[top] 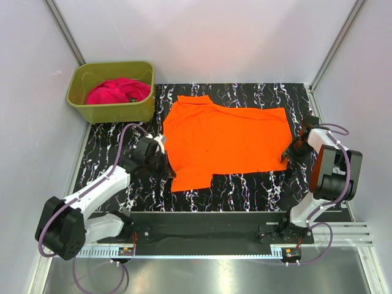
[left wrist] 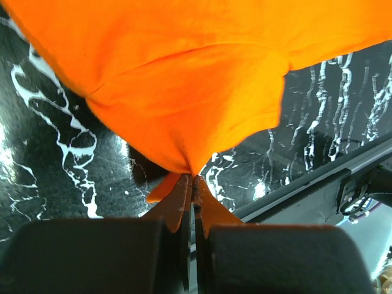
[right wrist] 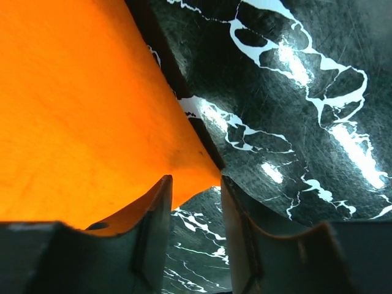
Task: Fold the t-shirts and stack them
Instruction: Flatten the tshirt out
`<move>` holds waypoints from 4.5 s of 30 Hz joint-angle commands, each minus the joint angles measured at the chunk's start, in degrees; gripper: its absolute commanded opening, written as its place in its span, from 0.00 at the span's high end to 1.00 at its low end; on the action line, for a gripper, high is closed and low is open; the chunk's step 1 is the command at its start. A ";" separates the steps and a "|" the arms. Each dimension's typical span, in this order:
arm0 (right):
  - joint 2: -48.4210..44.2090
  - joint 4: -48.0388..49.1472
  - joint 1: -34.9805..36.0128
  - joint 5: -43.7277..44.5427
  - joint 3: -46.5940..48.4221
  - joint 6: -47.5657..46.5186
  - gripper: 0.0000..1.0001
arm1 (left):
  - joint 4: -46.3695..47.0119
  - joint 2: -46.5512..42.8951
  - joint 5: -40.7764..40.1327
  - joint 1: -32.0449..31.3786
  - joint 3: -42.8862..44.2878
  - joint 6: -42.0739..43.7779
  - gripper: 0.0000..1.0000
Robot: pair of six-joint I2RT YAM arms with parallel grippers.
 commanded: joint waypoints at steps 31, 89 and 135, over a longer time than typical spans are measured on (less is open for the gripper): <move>4.35 1.07 -0.13 -0.67 2.70 -0.40 0.68 | -2.62 -1.64 -0.46 0.30 5.88 4.90 1.00; 5.22 12.14 6.99 -9.19 0.94 15.59 0.60 | -1.83 1.70 1.21 1.36 8.34 5.43 1.00; 15.52 -3.68 -0.48 -0.31 93.49 9.00 1.00 | 2.20 32.20 -4.51 13.40 96.84 27.40 1.00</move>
